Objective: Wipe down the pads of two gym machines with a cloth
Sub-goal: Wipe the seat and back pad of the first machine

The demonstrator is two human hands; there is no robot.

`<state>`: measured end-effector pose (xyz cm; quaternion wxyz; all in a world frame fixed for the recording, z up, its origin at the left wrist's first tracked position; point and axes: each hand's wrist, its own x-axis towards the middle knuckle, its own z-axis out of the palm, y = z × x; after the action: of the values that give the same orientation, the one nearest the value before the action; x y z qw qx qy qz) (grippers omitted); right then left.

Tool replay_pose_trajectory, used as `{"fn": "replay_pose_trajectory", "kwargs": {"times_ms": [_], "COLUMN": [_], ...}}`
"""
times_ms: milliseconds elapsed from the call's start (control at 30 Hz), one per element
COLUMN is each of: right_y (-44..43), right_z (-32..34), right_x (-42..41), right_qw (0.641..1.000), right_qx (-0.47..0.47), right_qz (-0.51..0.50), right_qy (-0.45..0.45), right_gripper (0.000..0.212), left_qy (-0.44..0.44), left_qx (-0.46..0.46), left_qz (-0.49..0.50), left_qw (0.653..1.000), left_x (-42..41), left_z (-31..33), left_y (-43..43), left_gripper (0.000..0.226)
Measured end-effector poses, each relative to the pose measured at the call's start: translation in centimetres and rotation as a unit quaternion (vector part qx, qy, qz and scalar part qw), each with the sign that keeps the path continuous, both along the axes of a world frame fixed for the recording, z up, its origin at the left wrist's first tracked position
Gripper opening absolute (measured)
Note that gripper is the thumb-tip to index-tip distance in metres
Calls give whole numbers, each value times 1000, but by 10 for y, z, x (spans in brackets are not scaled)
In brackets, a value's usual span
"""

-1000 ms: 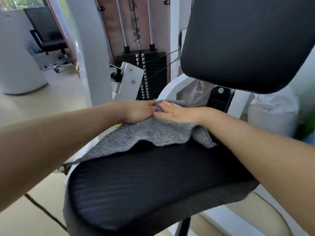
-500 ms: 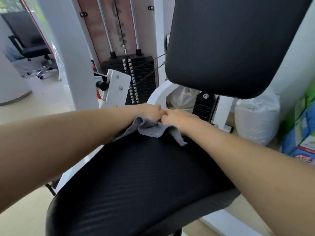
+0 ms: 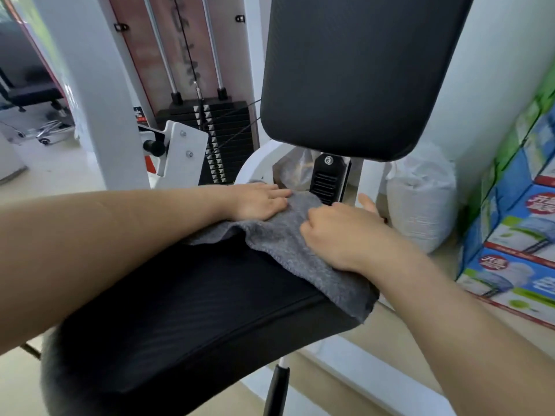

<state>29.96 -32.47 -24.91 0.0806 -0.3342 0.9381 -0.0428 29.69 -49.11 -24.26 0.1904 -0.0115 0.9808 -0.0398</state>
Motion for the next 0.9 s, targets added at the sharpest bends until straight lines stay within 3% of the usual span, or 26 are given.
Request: {"fn": "replay_pose_trajectory", "kwargs": {"times_ms": [100, 200, 400, 467, 533, 600, 700, 800, 900], "right_y": [-35, -42, 17, 46, 61, 62, 48, 36, 35], "right_z": [-9, -13, -9, -22, -40, -57, -75, -81, -72], "right_x": [-7, -21, -19, -14, 6, 40, 99, 125, 108], "right_qw": [994, 994, 995, 979, 920, 820, 694, 625, 633], "right_qx": [-46, -12, -48, -148, -340, -520, -670, -721, -704], "right_qz": [71, 81, -35, -101, -161, -197, -195, -215, -265], "right_qy": [-64, -67, -84, -93, -107, -134, -179, -208, -185], "right_gripper": [45, 58, 50, 43, 43, 45, 54, 56, 51], "left_qy": [-21, -33, -51, -54, -42, -34, -24, 35, 47], "left_qx": [-41, -55, -10, 18, 41, 58, 46, -24, 29], "left_qz": [32, 55, -5, -45, -83, -122, -173, -238, -220], "left_qw": [998, 996, 999, 997, 995, 990, 983, 970, 974], "left_x": [-2, -9, 4, 13, 22, 36, 73, 119, 123], "left_z": [2, 5, 12, 10, 10, 14, 22, 18, 22], "left_y": [-13, -15, 34, 53, 71, 87, 105, 108, 101], "left_gripper": [48, 47, 56, 58, 59, 58, 59, 59, 62]}}
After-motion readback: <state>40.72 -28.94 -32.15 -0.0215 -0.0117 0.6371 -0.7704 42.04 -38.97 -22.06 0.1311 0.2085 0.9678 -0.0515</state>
